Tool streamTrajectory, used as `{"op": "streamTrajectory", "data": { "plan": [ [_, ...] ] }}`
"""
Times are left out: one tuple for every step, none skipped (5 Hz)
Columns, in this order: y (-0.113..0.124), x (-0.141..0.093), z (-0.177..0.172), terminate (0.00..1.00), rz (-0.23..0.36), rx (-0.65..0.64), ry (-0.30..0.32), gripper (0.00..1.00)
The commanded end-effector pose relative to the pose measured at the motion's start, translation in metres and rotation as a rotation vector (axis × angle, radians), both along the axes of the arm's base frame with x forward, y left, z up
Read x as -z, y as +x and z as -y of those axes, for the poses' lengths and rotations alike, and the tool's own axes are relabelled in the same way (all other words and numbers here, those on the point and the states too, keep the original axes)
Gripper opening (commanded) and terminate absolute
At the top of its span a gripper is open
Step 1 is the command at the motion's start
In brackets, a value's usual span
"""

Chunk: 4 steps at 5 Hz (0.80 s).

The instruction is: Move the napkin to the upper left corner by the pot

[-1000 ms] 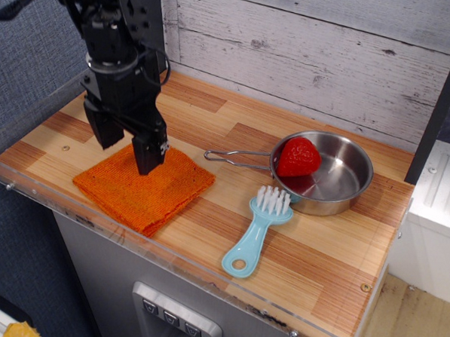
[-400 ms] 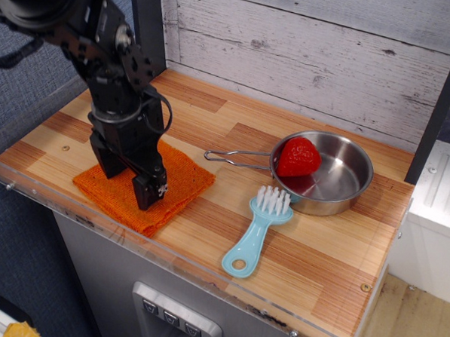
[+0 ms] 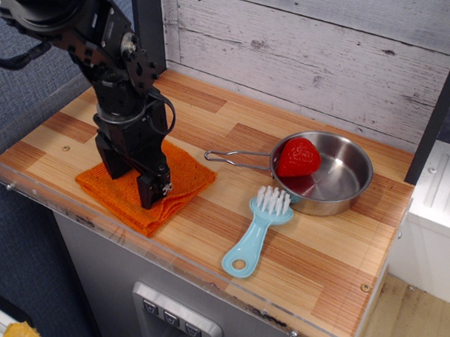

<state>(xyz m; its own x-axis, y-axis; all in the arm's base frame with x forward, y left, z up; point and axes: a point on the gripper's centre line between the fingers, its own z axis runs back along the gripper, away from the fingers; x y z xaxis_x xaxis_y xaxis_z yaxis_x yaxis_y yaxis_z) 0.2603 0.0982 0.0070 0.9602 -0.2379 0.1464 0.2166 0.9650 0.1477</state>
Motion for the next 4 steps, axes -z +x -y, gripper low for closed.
{"op": "streamTrajectory", "data": {
  "plan": [
    [0.001, 0.024, -0.005, 0.00, -0.098, -0.042, 0.016, 1.00],
    [0.007, 0.024, -0.011, 0.00, -0.118, -0.066, 0.020, 1.00],
    [0.027, 0.022, -0.013, 0.00, -0.082, -0.100, -0.029, 1.00],
    [0.049, 0.024, -0.010, 0.00, -0.066, -0.143, -0.106, 1.00]
  ]
}}
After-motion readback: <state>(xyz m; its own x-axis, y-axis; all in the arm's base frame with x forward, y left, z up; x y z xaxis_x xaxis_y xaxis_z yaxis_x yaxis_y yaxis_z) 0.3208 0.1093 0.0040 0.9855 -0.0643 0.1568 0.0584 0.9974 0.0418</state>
